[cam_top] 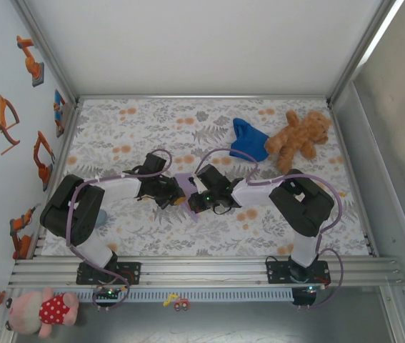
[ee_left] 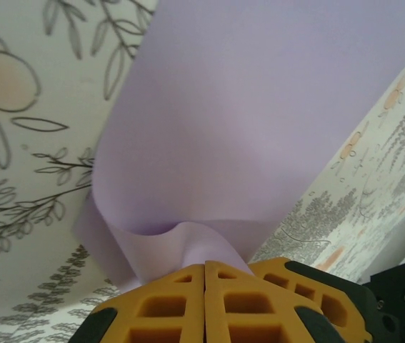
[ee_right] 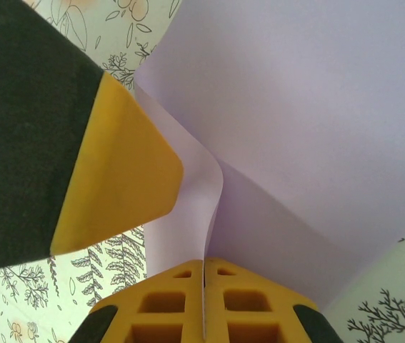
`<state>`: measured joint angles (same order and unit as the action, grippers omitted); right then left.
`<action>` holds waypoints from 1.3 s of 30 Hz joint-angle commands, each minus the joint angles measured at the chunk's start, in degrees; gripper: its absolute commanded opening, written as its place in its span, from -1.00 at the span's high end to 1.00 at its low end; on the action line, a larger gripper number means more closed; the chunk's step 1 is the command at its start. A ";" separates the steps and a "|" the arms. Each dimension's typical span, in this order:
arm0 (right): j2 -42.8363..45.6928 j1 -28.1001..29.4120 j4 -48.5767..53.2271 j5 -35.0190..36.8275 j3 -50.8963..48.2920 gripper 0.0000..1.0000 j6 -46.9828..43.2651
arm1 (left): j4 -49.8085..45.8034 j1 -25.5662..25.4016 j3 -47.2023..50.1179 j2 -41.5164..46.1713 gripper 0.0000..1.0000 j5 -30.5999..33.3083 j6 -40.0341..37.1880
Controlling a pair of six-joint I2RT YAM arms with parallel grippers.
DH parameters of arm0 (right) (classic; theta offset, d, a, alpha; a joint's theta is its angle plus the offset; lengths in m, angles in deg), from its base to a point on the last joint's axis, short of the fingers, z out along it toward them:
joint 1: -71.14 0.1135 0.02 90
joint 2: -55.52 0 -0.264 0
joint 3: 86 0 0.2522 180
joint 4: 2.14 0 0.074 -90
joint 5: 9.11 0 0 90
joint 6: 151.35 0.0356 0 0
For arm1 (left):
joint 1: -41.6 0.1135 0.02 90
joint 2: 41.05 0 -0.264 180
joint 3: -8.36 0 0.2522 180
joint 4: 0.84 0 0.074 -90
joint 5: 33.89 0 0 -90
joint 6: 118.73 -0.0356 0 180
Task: Fold a paper plane with a square sheet of paper (pick it up from the middle)
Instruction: Third fold the triangle at the center of the table.
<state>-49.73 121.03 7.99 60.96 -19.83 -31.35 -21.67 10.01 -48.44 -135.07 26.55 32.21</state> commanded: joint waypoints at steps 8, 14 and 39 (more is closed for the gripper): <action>-1.80 -0.32 3.02 1.47 1.12 1.00 -0.28 | -4.24 -0.40 -0.81 -1.19 0.85 2.49 -1.44; -1.54 -0.32 3.35 1.56 1.37 1.00 -0.20 | -5.04 -0.39 -0.47 -1.70 0.86 3.64 -1.82; 8.02 -2.72 0.73 -3.08 -1.64 0.75 5.74 | -3.35 -0.35 2.06 -2.05 0.87 7.33 -2.98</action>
<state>-40.81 118.10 11.35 63.19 -20.42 -26.22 -23.62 9.75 -48.25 -135.85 29.66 30.31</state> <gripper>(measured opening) 0.137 0.069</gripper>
